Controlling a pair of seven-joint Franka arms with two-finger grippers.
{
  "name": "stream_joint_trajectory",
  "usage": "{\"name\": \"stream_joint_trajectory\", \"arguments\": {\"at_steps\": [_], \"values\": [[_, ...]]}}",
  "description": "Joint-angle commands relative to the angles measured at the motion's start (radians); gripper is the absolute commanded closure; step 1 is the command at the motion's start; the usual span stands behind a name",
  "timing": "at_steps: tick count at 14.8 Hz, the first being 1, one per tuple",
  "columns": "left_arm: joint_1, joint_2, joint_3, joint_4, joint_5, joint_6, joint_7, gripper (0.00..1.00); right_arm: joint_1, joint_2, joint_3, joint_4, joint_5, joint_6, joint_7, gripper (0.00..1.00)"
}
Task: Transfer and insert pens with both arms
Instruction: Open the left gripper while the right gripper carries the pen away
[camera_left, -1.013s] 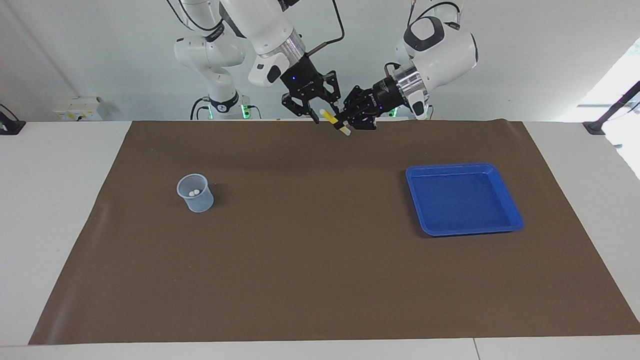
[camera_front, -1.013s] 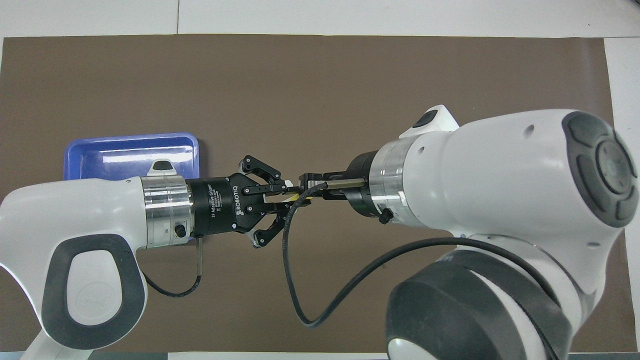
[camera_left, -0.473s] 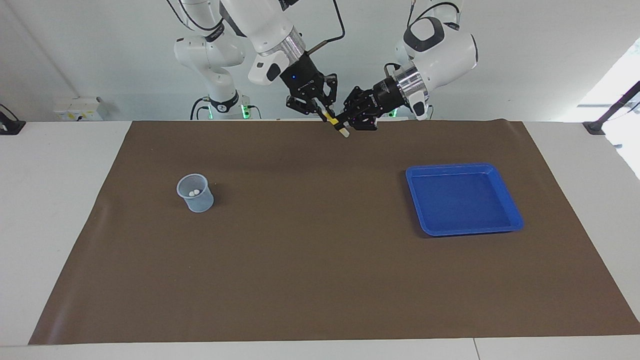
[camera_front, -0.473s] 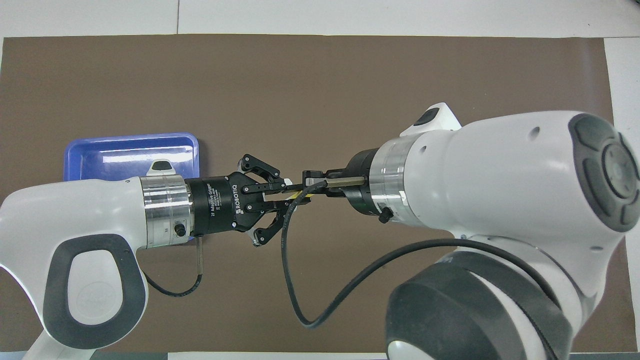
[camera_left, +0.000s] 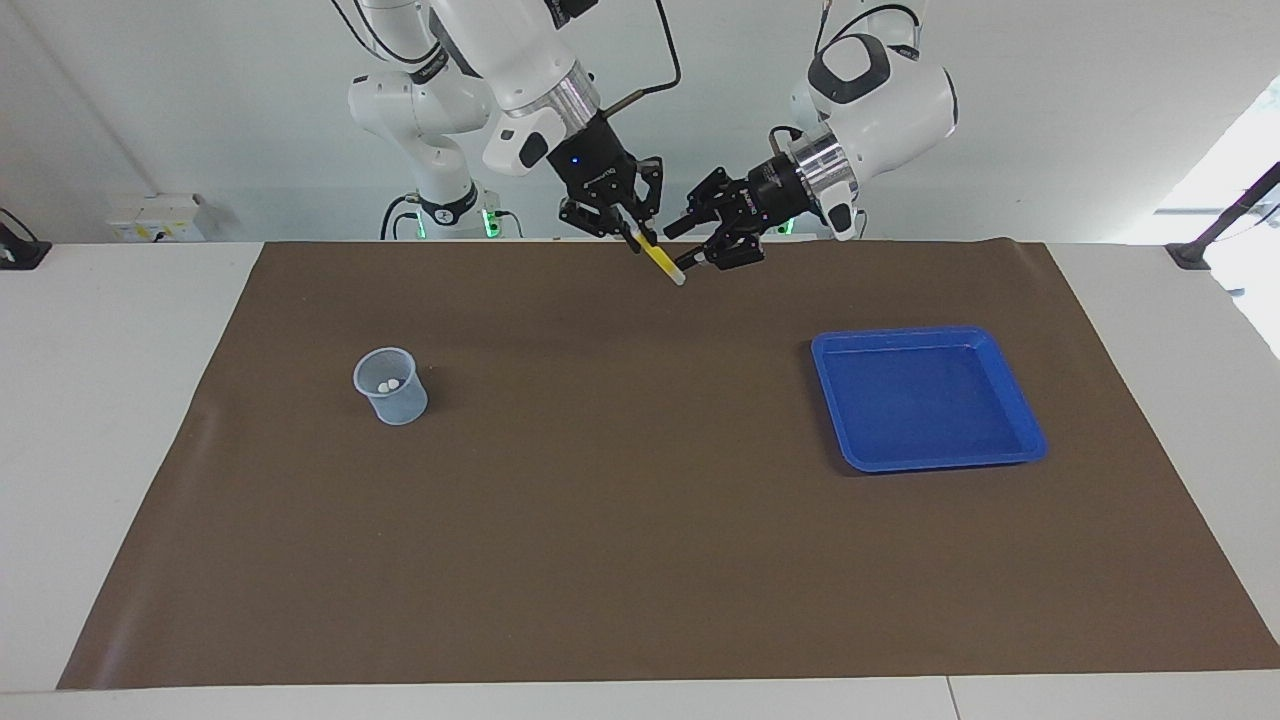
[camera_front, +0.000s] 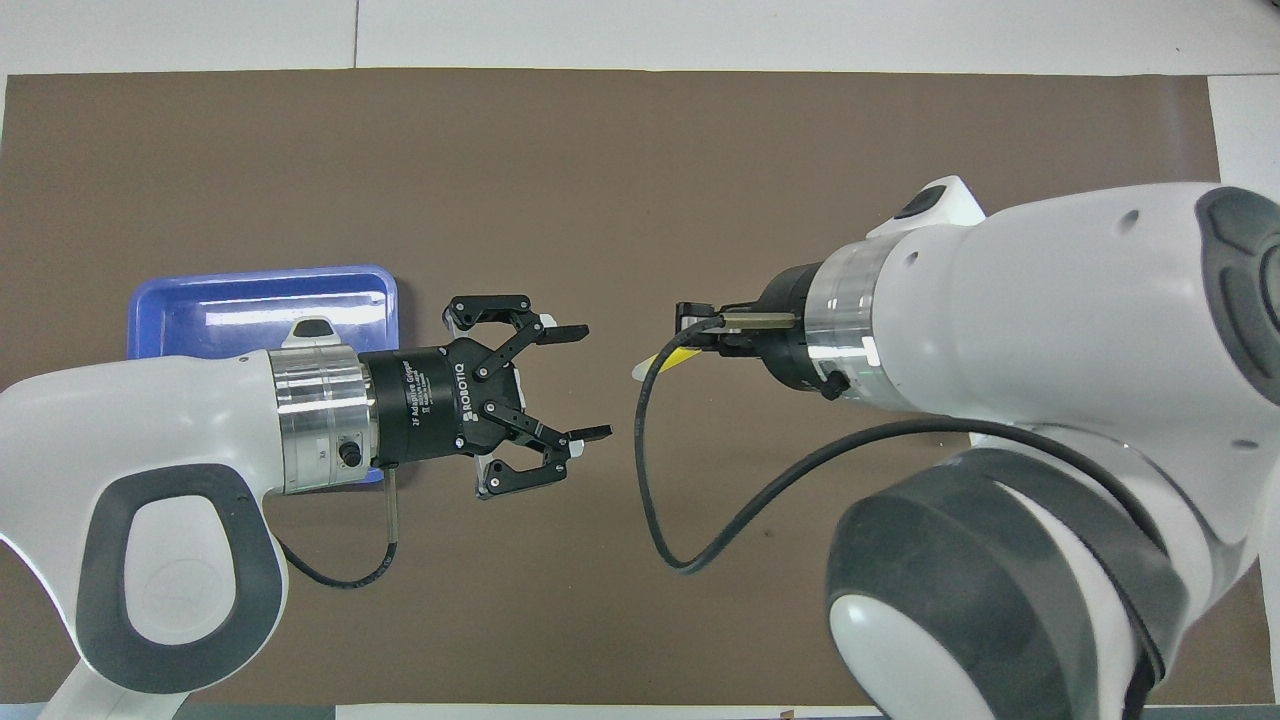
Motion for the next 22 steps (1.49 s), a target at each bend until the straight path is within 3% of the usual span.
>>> {"name": "stream_joint_trajectory", "arguments": {"at_steps": [1, 3, 5, 7, 11, 14, 19, 22], "values": [[0.043, -0.036, 0.006, -0.042, 0.000, 0.002, -0.009, 0.00, -0.014, -0.053, -0.059, -0.101, -0.054, 0.003, -0.115, 1.00], [0.092, -0.032, 0.006, -0.037, 0.096, -0.030, -0.009, 0.00, -0.014, -0.078, -0.115, -0.161, -0.159, 0.014, -0.195, 1.00], [0.127, -0.022, 0.006, -0.016, 0.267, -0.098, -0.007, 0.00, -0.014, -0.095, -0.184, -0.204, -0.187, 0.014, -0.299, 1.00], [0.168, -0.022, 0.005, -0.014, 0.358, -0.130, -0.005, 0.00, -0.015, -0.115, -0.245, -0.249, -0.214, 0.014, -0.373, 1.00], [0.265, -0.019, 0.006, -0.014, 0.391, -0.116, 0.002, 0.00, -0.015, -0.171, -0.317, -0.367, -0.328, 0.023, -0.459, 1.00], [0.326, -0.013, 0.006, -0.008, 0.391, -0.116, 0.002, 0.00, -0.017, -0.201, -0.372, -0.442, -0.340, 0.057, -0.537, 1.00], [0.342, -0.001, 0.006, 0.030, 0.394, -0.058, 0.007, 0.00, -0.021, -0.190, -0.415, -0.484, -0.355, 0.115, -0.588, 1.00], [0.339, 0.007, 0.005, 0.032, 0.484, -0.038, 0.013, 0.00, -0.026, -0.175, -0.428, -0.487, -0.365, 0.137, -0.620, 1.00]]}}
